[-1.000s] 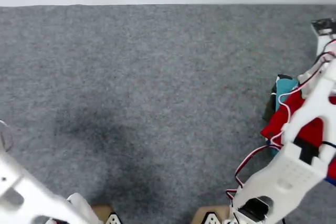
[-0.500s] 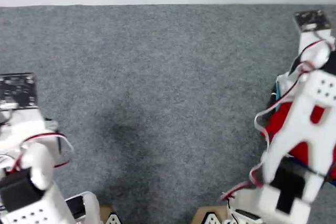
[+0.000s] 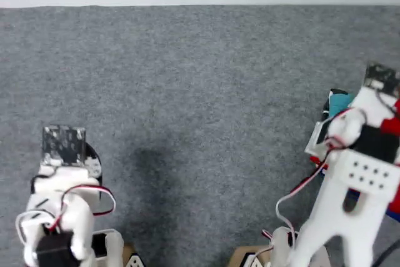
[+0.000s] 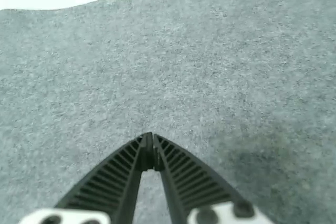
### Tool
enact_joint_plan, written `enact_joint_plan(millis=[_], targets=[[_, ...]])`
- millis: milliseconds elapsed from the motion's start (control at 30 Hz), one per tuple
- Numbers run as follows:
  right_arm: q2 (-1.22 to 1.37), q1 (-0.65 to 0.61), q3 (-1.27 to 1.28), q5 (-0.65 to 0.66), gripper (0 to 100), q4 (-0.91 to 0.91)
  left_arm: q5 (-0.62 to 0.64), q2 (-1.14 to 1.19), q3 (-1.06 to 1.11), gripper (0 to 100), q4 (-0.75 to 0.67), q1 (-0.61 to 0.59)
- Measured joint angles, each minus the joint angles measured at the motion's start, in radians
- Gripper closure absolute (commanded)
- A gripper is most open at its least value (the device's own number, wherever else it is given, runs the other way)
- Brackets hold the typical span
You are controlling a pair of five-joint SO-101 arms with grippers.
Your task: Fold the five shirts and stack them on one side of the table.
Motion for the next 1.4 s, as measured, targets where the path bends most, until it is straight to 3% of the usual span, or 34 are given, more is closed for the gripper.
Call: enact_joint_plan(millis=[100,300,667,1000,1200,1400], targets=[[-0.106,0.000,0.183,-0.002,98.8,-0.126,0.000,-0.158,0.164,99,-0.008,0.000],[-0.397,-0.012,0.578,-0.002,98.8,-0.364,0.049,-0.175,0.330,99,-0.063,0.000],[-1.106,-0.215,1.109,-0.002,98.9,-0.368,0.078,-0.187,0.497,99,-0.103,0.049],[-1.134,-0.247,1.255,-0.002,98.9,-0.348,0.078,-0.187,0.582,99,-0.155,0.049],[-1.137,-0.279,1.261,-0.002,98.8,-0.316,0.089,-0.187,0.583,99,-0.095,0.049],[-1.137,-0.196,1.261,-0.005,98.5,-0.315,0.176,-0.187,0.583,99,-0.069,0.049]])
